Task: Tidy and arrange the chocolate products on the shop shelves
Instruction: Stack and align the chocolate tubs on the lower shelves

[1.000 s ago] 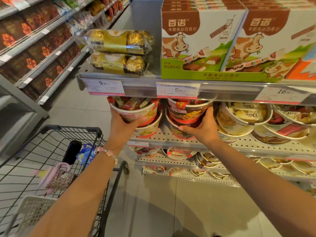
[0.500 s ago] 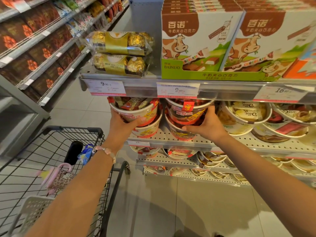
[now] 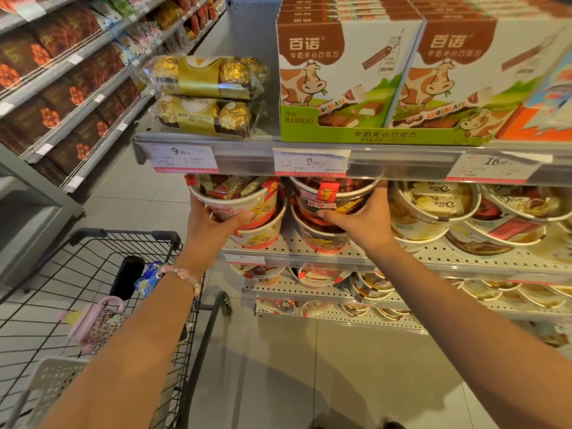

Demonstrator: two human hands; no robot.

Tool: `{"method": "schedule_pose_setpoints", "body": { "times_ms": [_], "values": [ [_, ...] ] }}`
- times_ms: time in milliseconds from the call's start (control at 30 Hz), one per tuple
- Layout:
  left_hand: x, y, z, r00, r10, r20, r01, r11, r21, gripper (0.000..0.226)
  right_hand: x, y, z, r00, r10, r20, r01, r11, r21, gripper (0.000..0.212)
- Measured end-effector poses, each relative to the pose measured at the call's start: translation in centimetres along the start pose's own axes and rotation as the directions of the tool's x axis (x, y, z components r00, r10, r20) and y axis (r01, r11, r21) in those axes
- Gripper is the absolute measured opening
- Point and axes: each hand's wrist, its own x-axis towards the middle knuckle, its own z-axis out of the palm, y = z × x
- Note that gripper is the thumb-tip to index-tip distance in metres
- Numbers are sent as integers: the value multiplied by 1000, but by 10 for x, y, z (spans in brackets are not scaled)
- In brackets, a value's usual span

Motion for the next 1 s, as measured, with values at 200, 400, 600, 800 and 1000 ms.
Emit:
{"method": "schedule_pose_setpoints", "body": {
  "times_ms": [200,400,600,800,1000],
  "values": [
    [2,1,-13,992,2,124,-2,1000,-2,96,-14,3,6,994,-63,-95,56,996,-75,94],
    [-1,0,-11,990,-4,143,3,1000,10,88,-22,2,10,989,-67,-131,63,997,-37,100],
    [-31,9,17,982,-2,-188,0,1000,-10,80,-25,-8,-4,999,-38,32,37,999,35,96],
    [-78,19,85,928,-65,-367,86,995,40,57,-53,-10,-56,990,-20,138,-3,987,163,68],
    [-101,33,176,988,-125,-88,136,983,126,23,-58,4,-146,989,-123,-84,123,992,-3,37]
  ]
}}
